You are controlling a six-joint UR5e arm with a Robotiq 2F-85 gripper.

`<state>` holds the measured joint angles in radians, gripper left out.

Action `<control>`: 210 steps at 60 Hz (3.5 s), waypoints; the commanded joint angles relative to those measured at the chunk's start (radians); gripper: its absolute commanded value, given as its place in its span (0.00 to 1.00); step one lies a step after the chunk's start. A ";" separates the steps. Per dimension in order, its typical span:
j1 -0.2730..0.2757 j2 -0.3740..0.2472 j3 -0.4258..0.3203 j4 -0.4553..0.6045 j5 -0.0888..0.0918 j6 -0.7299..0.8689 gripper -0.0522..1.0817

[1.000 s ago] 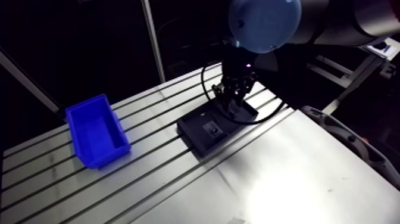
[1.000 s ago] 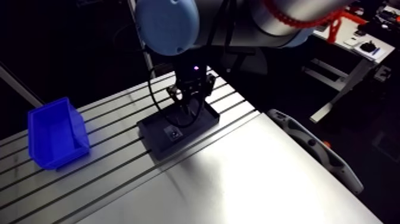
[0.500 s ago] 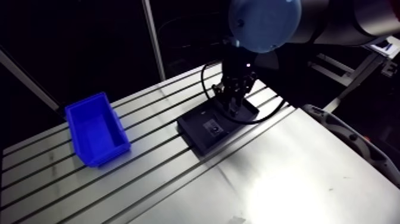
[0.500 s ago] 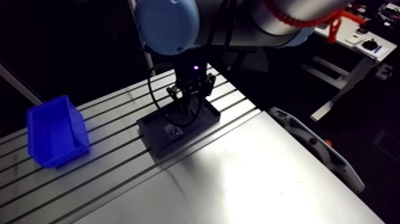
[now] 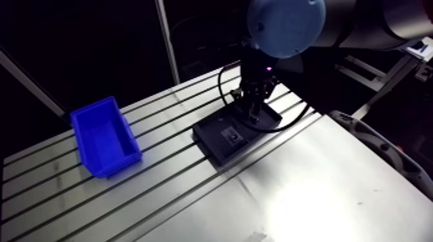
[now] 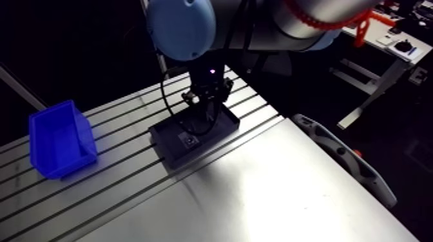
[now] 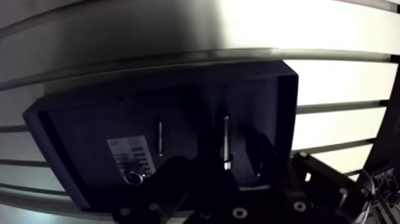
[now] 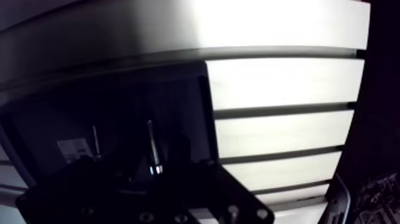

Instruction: Pick up the M10 bolt from the tray and put it into the blue bin.

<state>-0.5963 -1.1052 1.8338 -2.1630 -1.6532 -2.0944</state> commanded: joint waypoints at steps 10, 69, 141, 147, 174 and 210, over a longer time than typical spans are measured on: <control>0.003 0.002 0.000 -0.004 0.000 -0.002 0.62; 0.003 0.002 0.000 -0.005 -0.001 -0.008 0.71; 0.115 -0.231 -0.054 0.323 0.021 -0.335 0.99; 0.163 -0.279 -0.058 0.334 0.055 -0.462 0.99; 0.383 -0.329 -0.171 0.329 0.102 -0.741 0.98; 0.602 -0.199 -0.275 0.235 0.095 -0.823 0.99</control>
<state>-0.2587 -1.3836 1.6777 -1.8533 -1.5699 -2.7311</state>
